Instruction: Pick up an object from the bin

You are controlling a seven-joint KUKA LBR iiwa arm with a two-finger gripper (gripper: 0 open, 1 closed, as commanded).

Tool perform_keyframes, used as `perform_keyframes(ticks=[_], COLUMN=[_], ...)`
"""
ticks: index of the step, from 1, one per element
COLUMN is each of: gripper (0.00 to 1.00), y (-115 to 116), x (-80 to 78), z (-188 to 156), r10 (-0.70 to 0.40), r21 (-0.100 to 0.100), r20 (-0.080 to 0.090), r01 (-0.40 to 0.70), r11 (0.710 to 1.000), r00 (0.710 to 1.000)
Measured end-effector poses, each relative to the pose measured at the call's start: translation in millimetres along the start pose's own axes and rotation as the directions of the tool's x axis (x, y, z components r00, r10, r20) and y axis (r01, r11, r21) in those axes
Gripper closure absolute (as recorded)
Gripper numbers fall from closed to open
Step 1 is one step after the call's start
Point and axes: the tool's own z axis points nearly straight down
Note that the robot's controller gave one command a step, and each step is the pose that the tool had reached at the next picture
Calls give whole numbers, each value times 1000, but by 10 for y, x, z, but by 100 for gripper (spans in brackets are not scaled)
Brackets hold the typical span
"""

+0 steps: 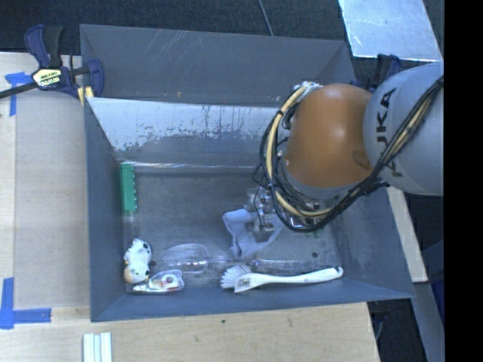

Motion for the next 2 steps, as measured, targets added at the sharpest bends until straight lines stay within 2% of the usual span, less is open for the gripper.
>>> perform_keyframes(ticks=[1,2], gripper=[100,100], y=[1,6], x=[24,23], z=[964,846], r10=[11,3], r21=[-1,0], r20=[2,-6], r01=[-11,-3], r11=[1000,1000], r00=[1000,1000])
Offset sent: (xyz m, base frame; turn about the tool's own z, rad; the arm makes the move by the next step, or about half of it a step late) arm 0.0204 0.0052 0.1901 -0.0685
